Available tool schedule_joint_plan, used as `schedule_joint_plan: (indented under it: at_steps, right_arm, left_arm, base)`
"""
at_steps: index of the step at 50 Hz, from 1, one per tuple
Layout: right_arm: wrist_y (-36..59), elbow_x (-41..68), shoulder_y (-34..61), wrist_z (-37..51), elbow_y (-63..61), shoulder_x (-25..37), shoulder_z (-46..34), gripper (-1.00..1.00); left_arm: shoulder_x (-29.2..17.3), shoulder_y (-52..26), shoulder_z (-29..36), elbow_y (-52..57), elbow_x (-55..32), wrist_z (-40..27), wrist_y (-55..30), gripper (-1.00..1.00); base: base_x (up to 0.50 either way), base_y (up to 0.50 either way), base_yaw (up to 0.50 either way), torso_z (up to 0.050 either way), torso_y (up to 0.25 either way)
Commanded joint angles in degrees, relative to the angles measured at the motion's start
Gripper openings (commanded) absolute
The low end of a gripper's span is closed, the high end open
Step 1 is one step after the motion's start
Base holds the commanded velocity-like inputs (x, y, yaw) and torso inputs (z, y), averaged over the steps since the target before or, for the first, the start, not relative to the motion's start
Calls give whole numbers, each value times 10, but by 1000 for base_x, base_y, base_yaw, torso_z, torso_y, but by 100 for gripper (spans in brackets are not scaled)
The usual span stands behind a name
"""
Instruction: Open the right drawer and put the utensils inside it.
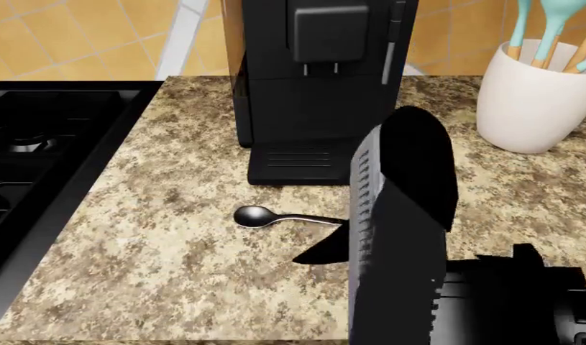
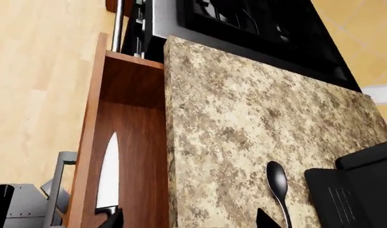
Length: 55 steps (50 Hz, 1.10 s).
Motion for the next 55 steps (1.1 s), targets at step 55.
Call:
schedule_joint_plan:
  at_steps: [55]
  right_arm:
    - [-74, -126, -152, -55, 345, -9, -59, 100]
  left_arm:
    - [-1, 1, 2, 0, 3, -3, 1, 100]
  base:
    - [0, 0, 0, 0, 0]
